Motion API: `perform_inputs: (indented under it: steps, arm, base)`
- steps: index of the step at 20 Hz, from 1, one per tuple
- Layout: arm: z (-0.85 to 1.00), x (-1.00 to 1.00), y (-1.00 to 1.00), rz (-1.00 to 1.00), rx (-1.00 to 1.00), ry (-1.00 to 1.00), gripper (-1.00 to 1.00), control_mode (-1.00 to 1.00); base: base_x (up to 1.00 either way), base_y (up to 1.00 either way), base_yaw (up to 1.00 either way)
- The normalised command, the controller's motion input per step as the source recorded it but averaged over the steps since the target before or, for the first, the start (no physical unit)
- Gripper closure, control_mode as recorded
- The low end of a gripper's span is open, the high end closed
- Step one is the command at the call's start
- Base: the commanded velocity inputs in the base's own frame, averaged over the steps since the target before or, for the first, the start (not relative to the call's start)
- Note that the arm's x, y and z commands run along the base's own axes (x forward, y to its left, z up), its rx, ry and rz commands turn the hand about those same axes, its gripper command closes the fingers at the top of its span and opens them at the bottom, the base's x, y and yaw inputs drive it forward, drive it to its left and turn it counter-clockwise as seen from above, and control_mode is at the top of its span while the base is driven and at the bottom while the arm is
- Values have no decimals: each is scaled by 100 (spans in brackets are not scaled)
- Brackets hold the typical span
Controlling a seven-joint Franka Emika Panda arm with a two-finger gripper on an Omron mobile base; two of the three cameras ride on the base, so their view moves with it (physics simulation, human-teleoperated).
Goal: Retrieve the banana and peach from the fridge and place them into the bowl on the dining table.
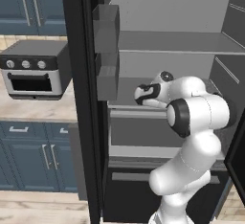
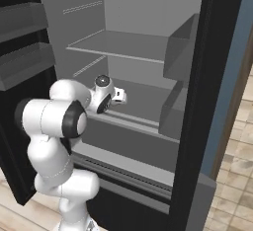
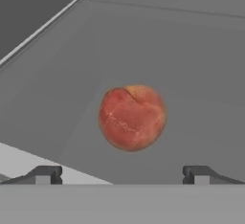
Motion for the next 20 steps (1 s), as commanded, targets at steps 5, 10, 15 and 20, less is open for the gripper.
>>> perform_inputs:
  steps: [5, 10, 15, 20]
  arm:
    - [-22, 40, 0, 0, 0, 1, -100, -100]
    - [-20, 41, 0, -1, 0, 0, -100, -100]
    - [-22, 35, 0, -1, 0, 1, -100, -100]
    - [-33, 13, 0, -1, 0, 6, -100, -100]
  base:
    - [0, 0, 0]
    - [0, 0, 0]
    - [0, 0, 0]
    - [0, 0, 0]
